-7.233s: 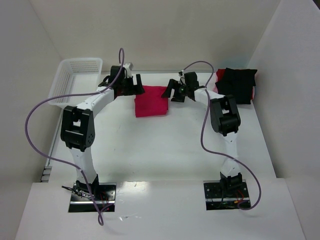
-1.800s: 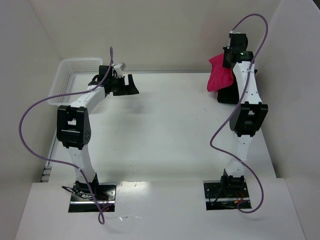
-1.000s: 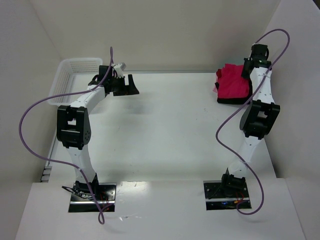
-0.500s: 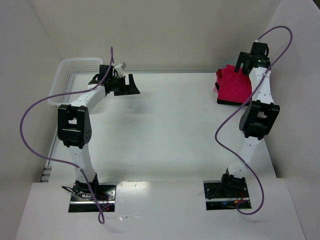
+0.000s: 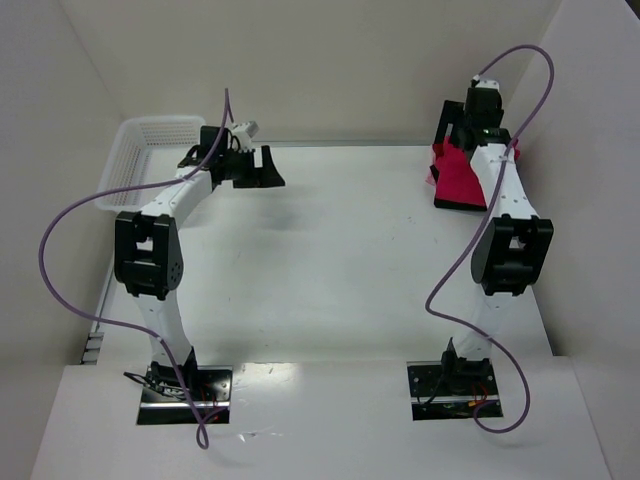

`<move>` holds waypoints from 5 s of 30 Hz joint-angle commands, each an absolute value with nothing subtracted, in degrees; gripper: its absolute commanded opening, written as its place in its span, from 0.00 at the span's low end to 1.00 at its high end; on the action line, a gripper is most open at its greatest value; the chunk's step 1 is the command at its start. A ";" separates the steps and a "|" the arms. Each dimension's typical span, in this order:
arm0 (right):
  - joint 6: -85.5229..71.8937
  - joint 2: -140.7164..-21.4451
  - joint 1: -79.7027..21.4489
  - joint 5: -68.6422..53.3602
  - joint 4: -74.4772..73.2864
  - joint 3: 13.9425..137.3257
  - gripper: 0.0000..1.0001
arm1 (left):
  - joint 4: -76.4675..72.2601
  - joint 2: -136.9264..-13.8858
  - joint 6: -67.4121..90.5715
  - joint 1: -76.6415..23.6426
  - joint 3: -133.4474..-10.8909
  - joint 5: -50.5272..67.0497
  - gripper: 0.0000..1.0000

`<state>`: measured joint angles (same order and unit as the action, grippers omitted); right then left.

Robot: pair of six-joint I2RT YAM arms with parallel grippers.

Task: Fold and stack the t-shirts
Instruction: Put the neatly folded tshirt into the corner of the board with the right arm

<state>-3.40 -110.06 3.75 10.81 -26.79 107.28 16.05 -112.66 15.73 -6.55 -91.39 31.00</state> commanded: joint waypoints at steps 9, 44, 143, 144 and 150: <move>-11.95 -116.71 9.14 15.91 -20.66 103.18 0.68 | 13.28 -105.91 14.50 -8.44 -91.85 33.49 0.99; -13.98 -125.08 12.48 13.10 -22.07 122.09 0.90 | 14.68 -108.19 15.47 -10.02 -95.01 34.54 0.99; -26.28 -47.99 -0.97 12.48 -29.96 56.08 0.99 | 18.90 -65.74 13.63 -12.66 -66.98 1.41 0.99; -26.28 -47.99 -0.97 13.00 -30.49 56.07 0.99 | 19.42 -65.74 13.62 -12.66 -66.97 1.41 0.99; -26.81 -46.59 -0.97 11.78 -31.20 54.49 0.99 | 19.42 -64.69 13.10 -12.66 -66.27 1.41 0.99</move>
<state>-25.91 -48.23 -1.34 11.38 -30.98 55.44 20.99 -66.48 14.70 -12.47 -66.81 2.35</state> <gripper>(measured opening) 0.992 0.993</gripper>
